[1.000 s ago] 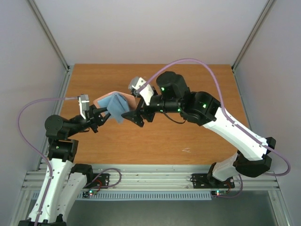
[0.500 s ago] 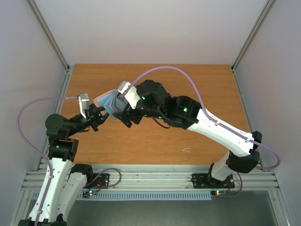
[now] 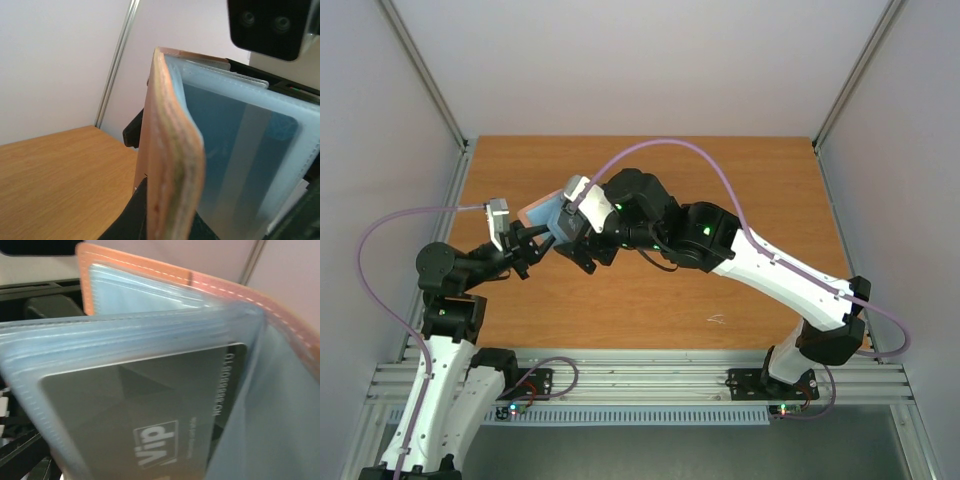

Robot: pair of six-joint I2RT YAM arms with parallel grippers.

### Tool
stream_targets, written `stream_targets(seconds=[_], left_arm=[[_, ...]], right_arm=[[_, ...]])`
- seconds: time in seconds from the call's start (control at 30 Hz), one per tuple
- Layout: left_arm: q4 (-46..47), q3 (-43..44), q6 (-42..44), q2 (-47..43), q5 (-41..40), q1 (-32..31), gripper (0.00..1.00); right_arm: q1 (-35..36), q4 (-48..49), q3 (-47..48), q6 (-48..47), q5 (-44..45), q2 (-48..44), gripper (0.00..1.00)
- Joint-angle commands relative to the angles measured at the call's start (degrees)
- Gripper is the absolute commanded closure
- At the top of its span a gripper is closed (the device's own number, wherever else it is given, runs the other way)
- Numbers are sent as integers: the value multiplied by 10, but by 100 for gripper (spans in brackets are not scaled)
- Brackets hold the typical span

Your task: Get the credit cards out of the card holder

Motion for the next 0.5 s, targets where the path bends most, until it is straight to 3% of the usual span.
stream_targets(seconds=[0.0,0.37,0.47], left_arm=[[21,12,7,-4,1,1,100],[21,9,8,-8,9,1,100],[21,9,8,-9,10,1,100]], right_arm=[[3,6,19,-4,56,4,2],[-34,4,-15,3,45,-39,32],[-49,0,-20,12,19,-45,36]])
